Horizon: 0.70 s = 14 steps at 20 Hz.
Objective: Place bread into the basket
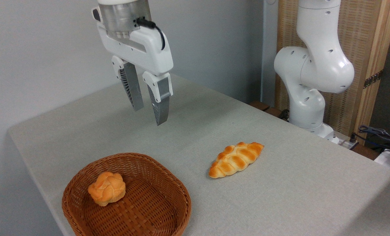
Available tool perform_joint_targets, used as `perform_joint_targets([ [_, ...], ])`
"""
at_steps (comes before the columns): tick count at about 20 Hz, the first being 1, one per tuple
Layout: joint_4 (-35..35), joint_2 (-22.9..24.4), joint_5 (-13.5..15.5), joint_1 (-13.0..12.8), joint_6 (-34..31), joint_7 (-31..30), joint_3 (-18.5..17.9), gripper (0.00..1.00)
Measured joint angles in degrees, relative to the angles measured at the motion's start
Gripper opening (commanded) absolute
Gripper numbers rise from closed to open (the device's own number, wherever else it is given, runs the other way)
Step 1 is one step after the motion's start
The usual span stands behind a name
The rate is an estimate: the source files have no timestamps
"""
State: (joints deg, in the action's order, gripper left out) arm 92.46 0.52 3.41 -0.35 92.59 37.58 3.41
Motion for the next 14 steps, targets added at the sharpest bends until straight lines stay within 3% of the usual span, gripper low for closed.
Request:
perform_joint_targets([
  [7, -1.87, -0.21, 0.00, -0.97, -0.07, 1.23, -6.95, 1.00],
  [14, -1.88, -0.55, 0.00, -2.21, -0.07, 1.53, -4.64, 1.00],
])
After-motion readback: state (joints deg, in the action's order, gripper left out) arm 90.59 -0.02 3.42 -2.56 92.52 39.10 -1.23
